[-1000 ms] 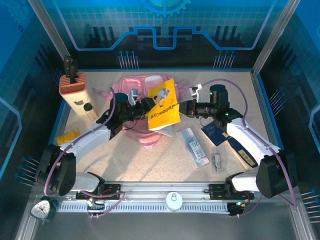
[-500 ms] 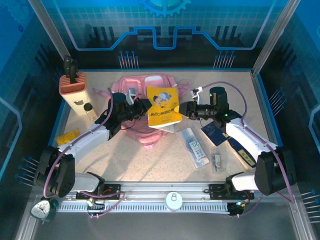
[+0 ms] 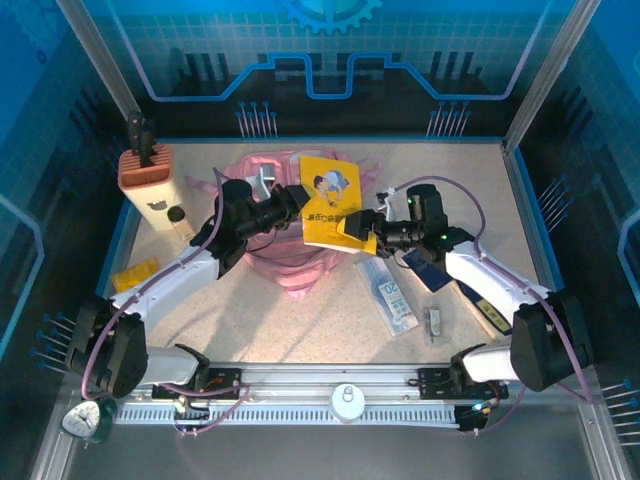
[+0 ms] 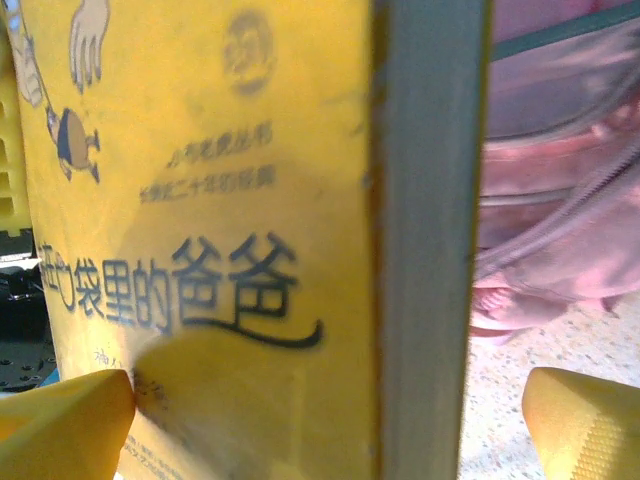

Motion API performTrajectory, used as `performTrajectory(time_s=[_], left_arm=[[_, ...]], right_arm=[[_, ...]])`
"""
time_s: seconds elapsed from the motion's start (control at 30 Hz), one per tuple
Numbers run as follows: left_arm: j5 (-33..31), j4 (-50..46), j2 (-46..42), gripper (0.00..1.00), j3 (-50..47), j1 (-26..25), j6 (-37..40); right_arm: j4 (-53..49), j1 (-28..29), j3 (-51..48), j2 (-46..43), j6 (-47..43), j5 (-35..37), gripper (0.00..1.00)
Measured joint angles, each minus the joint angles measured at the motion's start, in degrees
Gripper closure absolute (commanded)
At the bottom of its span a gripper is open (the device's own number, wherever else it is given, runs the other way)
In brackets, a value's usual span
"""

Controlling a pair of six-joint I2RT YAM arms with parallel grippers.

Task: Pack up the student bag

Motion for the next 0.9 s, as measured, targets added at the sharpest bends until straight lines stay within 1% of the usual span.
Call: performTrajectory(time_s=[0.13,0.23,0.3,0.4,0.5,0.6,0.77,0.9], left_arm=[[-0.3,1.2,0.0,1.00,1.7,0.0,-0.3],[-0.6,2.1,0.0,1.00,1.8,0.0,-0.9],[-1.0,2.1,0.0,1.00,1.8,0.0,-1.2],[-1.5,2.0,0.0,1.00,1.7,0.2,-1.2],[-2.2,1.1,0.0,1.00,1.7,0.5,-0.3],[-3.3,-1.5,-0.1,1.00,1.7,1.1,1.4],[-4.5,-5.3,-0.4,1.00,1.7,1.3,4.2],[-5.0,-6.5,-0.7,1.00,1.7,1.3,5.4]], right_arm=[[4.0,-0.5,-0.7,0.0,3.0,-0.1,0.00],[10.9,-0.5,-2.8,0.3,7.0,-1.0,0.00],[14.8,-0.5,-4.0,0.7,9.7,-1.7,0.01],[18.1,-0.5,-4.3,0.6,11.9,-2.2,0.07],[18.7,-0.9,-4.3,-1.3,12.5,-2.2,0.14],[17.9,-1.8,-4.3,-3.9,12.1,-1.8,0.23],[15.7,-2.4,-4.2,-5.6,10.8,-1.4,0.44],[15.0,-2.5,-4.1,-4.9,10.5,-1.5,0.57]])
